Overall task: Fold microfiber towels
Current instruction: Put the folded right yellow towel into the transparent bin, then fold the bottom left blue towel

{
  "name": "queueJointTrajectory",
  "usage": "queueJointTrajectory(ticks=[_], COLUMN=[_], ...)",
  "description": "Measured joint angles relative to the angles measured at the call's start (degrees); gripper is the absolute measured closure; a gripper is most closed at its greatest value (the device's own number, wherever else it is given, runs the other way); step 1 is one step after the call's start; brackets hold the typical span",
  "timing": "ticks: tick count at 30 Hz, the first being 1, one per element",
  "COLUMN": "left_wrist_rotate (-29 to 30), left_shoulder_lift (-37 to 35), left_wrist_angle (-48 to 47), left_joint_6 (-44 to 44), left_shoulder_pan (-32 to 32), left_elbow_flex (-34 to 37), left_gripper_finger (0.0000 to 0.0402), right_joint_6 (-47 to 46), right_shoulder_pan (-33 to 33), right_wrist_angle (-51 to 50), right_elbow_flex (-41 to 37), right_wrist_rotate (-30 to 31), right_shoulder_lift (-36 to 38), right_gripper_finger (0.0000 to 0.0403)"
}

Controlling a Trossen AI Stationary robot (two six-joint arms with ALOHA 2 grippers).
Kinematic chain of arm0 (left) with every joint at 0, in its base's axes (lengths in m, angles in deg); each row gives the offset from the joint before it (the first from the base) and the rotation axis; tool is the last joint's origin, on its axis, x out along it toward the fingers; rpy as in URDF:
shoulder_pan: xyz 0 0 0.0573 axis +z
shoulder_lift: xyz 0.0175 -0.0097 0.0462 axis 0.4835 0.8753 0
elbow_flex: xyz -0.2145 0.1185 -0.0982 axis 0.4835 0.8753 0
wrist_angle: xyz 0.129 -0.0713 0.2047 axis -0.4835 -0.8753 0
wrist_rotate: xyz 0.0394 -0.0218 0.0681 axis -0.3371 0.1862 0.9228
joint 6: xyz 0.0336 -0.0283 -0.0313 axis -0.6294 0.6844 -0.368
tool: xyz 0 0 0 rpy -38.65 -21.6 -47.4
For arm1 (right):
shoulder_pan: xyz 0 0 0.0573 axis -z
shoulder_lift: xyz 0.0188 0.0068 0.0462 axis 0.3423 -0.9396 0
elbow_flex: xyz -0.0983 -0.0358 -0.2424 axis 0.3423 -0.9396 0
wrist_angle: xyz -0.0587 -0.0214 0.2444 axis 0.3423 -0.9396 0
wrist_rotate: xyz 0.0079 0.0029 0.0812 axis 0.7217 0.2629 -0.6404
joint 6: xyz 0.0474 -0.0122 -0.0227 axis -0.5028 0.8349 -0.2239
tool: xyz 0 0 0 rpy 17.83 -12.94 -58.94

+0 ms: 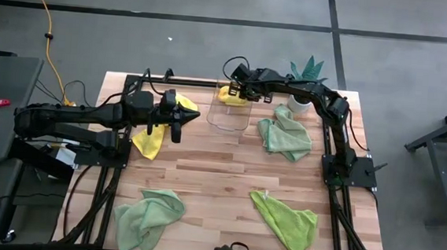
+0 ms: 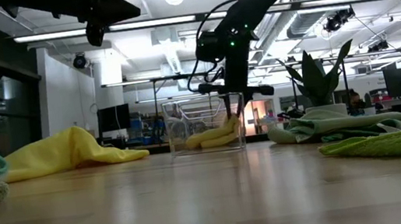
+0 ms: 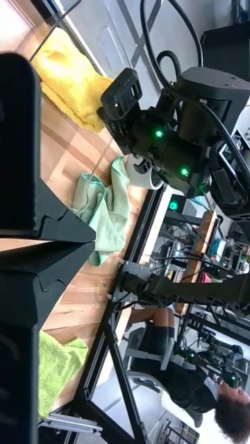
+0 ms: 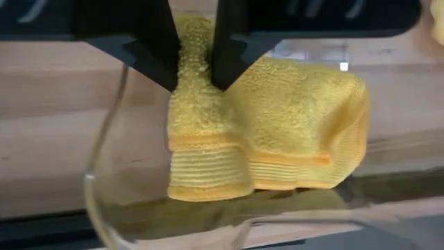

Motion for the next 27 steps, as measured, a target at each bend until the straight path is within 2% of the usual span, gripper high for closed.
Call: queueJointTrajectory(ticks=[7, 11, 15, 18, 23, 27], left_wrist_rotate=[0.00, 0.00, 0.00, 0.00, -0.01, -0.32], left_shoulder_lift=[0.00, 0.00, 0.00, 0.00, 0.00, 0.00], left_wrist_angle=[-0.29, -0.42, -0.42, -0.42, -0.42, -0.42], left_joint_6=[0.00, 0.00, 0.00, 0.01, 0.01, 0.02], left_shoulder_pan=[0.00, 0.00, 0.00, 0.00, 0.00, 0.00], left_elbow_flex=[0.00, 0.00, 0.00, 0.00, 0.00, 0.00], left_gripper_finger=[0.0401, 0.0401, 0.0401, 0.0402, 0.0401, 0.0402], right_joint_6=[2.46, 5.55, 10.03, 17.58, 34.73, 39.95], right_shoulder_pan=[0.16, 0.68, 0.95, 0.63, -2.90, -6.77], right_wrist_angle=[-0.27, 0.06, -0.01, -1.89, -13.58, -15.48], right_elbow_flex=[0.00, 0.00, 0.00, 0.00, -0.21, -8.95], right_wrist_rotate=[0.28, 2.13, 3.75, 5.93, 7.57, 6.27], right_shoulder_lift=[0.87, 3.24, 6.36, 10.23, 16.64, 24.66], right_gripper_finger=[0.0245, 0.0215, 0.0208, 0.0208, 0.0208, 0.0208])
